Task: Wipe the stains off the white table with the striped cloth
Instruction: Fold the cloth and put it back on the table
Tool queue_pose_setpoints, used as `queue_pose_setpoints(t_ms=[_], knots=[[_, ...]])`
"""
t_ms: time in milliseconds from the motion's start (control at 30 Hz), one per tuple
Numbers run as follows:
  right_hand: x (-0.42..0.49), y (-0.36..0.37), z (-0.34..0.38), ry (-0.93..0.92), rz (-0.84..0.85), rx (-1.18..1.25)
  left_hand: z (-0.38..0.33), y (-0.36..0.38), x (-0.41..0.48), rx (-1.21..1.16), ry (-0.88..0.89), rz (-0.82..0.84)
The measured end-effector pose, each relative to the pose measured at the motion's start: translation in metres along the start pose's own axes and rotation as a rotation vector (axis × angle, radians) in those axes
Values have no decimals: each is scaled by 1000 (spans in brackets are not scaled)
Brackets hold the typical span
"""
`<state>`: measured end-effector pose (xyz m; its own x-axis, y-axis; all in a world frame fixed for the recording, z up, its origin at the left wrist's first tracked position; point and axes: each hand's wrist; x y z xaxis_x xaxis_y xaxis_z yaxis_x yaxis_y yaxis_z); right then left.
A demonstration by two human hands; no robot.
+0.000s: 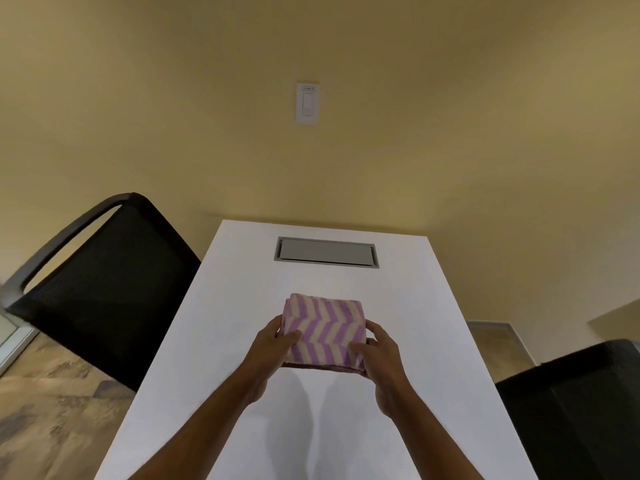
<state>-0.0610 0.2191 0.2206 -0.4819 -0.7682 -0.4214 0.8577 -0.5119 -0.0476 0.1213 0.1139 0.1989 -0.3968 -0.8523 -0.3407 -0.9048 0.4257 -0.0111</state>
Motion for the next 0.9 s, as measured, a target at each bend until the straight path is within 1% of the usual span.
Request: queue_pose_setpoints(t_ms=[333,900], knots=[[123,-4,-8,-2,20,-32,19,23,106,-4,-23,-59],[292,19,-33,-96,-70,-32,45,28,267,38,-31,-73]])
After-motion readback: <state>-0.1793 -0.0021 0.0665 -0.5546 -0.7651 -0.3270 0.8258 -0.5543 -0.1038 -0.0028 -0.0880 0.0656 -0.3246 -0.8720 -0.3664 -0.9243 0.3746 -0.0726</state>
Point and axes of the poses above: each hand's wrist, its own x-axis towards the middle knuckle, its own y-axis out of the palm, z = x × y, and after that the axes turned 2 degrees about y, right-handed
